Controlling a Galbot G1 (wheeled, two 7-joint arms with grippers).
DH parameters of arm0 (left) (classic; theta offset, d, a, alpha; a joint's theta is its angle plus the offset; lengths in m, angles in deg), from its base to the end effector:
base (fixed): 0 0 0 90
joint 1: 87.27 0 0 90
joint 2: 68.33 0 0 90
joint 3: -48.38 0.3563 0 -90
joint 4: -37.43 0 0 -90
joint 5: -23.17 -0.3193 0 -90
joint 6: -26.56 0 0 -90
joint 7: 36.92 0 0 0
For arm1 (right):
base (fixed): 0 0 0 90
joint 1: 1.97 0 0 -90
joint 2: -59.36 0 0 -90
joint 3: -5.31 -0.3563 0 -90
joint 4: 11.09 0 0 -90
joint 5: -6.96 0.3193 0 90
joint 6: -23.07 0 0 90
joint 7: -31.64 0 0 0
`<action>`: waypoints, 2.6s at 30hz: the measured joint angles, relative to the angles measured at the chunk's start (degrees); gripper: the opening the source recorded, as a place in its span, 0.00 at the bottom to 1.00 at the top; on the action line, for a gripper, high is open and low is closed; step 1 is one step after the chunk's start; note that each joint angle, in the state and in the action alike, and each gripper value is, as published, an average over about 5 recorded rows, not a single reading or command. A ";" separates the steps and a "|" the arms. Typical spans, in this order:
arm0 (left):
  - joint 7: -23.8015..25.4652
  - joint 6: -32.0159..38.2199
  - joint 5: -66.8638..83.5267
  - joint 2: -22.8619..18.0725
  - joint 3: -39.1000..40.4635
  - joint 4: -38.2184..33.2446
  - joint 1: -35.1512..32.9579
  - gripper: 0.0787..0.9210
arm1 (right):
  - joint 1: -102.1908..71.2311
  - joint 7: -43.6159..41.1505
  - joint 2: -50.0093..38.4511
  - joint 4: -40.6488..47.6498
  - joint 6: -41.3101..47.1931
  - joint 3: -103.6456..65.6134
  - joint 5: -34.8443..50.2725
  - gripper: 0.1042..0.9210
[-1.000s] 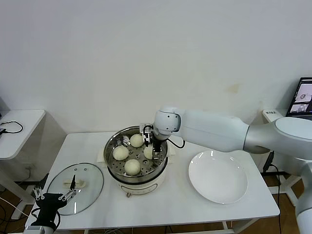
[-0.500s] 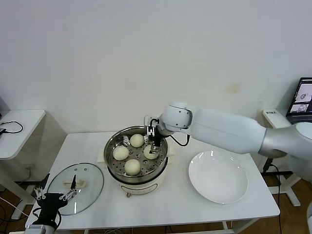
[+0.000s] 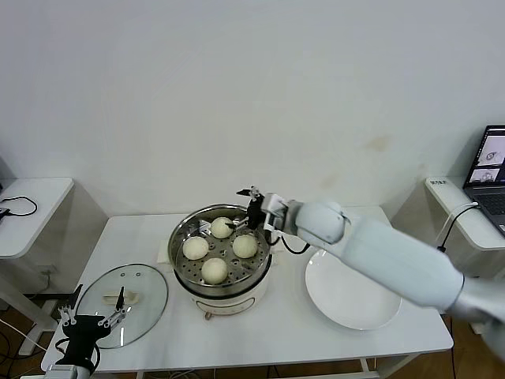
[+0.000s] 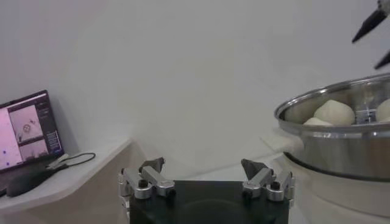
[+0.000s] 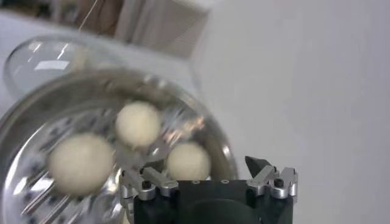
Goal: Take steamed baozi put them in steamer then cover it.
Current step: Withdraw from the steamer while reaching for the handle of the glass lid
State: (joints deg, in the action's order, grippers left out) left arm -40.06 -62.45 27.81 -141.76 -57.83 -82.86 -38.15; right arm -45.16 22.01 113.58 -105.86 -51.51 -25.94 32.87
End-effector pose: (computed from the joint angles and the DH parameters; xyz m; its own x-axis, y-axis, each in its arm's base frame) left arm 0.0921 0.1295 -0.2982 -0.9868 -0.1337 0.0915 -0.0980 0.9423 0.3202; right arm 0.4240 0.0279 -0.1716 -0.6439 -0.7292 0.2316 -0.7291 0.4929 -0.4749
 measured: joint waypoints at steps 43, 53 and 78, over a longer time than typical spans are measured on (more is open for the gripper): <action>-10.03 13.62 -66.24 8.99 -3.01 24.99 6.69 0.88 | -76.35 -0.99 25.94 -16.62 -21.18 -76.75 -9.51 0.88; -9.41 14.31 -69.90 10.19 -0.52 28.02 9.81 0.88 | -78.63 -1.03 27.91 -17.26 -21.55 -78.40 -10.31 0.88; -7.81 14.13 -72.37 12.27 4.54 35.47 20.34 0.88 | -81.47 -1.54 29.55 -18.09 -22.47 -80.25 -11.61 0.88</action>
State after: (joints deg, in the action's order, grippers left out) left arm -47.87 -48.32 -44.55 -129.49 -53.29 -47.38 -17.81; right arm -126.63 20.47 143.13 -123.95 -73.97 -106.18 21.26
